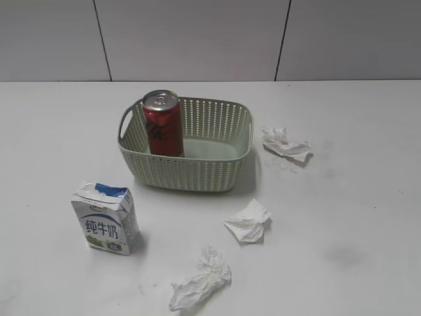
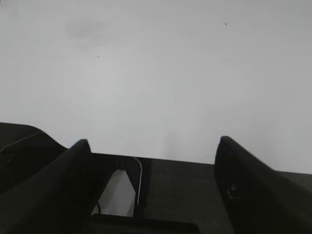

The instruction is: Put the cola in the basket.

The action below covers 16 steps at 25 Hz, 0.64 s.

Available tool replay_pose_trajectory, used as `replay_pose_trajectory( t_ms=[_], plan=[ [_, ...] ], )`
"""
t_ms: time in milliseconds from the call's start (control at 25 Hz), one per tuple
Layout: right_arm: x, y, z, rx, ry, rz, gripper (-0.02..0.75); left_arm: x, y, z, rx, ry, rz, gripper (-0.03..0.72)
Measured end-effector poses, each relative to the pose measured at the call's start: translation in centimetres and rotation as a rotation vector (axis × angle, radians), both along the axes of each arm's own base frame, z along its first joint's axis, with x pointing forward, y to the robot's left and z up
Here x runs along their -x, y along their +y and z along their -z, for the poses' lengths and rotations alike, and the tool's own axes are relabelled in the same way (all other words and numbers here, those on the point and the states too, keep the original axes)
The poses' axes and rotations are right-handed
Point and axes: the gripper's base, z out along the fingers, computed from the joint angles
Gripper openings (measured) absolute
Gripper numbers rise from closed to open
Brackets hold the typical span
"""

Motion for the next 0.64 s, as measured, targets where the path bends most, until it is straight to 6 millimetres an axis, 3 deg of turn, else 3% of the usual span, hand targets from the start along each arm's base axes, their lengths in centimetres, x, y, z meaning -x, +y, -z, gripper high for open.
replay_pose_trajectory(
  t_ms=[360,640],
  plan=[
    [5.8,-0.3,-2.3,-0.019,-0.393,0.001,0.587,0.0,0.0,0.0,0.000,0.000,0.000,0.228],
    [8.6,-0.5,-2.6,-0.028,-0.569,0.000,0.579,0.0,0.0,0.0,0.000,0.000,0.000,0.228]
  ],
)
